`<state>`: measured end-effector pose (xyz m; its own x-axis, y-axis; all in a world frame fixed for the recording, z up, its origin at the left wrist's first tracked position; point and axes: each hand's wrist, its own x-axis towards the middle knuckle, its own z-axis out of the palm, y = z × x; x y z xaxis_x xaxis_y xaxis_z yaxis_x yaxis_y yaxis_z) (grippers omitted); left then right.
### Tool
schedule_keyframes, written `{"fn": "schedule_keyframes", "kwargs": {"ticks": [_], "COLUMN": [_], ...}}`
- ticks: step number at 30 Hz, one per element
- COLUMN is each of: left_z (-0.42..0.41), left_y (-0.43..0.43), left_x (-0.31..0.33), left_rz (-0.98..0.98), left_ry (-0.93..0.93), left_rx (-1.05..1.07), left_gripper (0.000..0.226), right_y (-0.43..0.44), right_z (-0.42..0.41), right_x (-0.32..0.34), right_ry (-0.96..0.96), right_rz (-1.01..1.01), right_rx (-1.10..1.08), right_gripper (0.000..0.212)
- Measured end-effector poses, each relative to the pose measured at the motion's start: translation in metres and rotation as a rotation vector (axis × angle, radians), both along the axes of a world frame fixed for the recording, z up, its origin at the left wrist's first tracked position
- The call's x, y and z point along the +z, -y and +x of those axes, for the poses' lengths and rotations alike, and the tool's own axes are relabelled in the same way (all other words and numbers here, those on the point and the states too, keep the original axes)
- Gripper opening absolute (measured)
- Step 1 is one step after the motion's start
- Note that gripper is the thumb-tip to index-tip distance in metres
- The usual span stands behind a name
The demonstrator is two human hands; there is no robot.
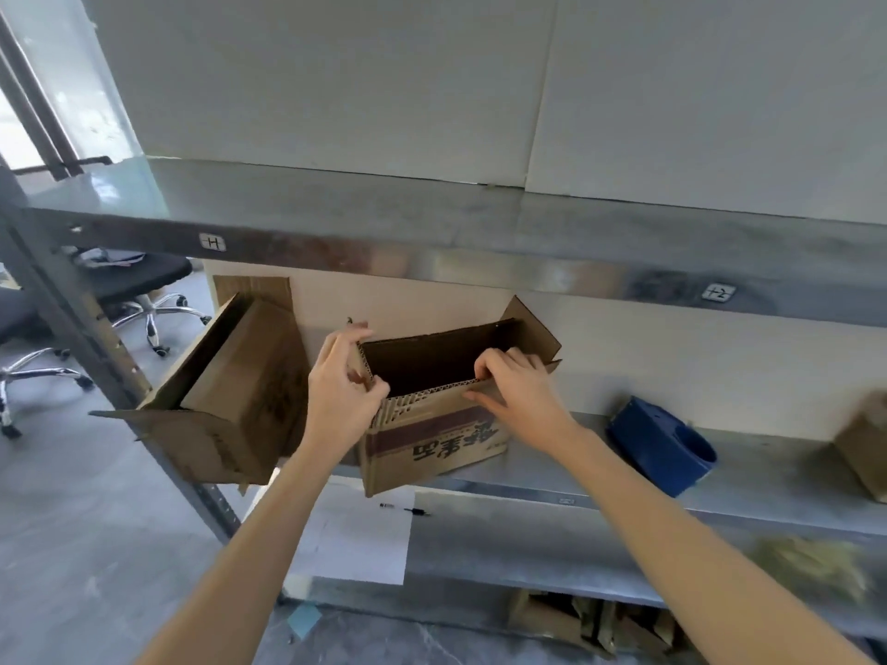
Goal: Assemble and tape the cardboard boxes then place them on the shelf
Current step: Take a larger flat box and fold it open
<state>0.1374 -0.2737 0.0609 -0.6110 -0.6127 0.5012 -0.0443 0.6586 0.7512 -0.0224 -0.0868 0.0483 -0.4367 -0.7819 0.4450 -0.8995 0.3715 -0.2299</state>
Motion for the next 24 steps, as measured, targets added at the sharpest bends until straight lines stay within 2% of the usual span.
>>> {"fn": "schedule_keyframes", "kwargs": {"ticks": [11,18,24], "left_z": [0.006,0.032,0.031], "left_y": [0.014,0.031,0.033], "left_x": [-0.014,-0.028,-0.036], "left_rz": [-0.026,0.057,0.115], "left_ry": [-0.042,-0.068,-0.080], "left_rx": [0.000,0.055,0.136], "left_gripper": [0.049,0.054,0.054], "right_y": [0.000,-0.006,-0.010], "right_z": [-0.004,-0.027,-0.023], "right_x": [0.001,0.005,0.007], "right_ry": [0.011,-0.053,-0.031], "right_rz": [0.020,0.129,0.116], "right_rx": [-0.011,-0.068,-0.036], "right_gripper": [0.021,0.028,0.023]}}
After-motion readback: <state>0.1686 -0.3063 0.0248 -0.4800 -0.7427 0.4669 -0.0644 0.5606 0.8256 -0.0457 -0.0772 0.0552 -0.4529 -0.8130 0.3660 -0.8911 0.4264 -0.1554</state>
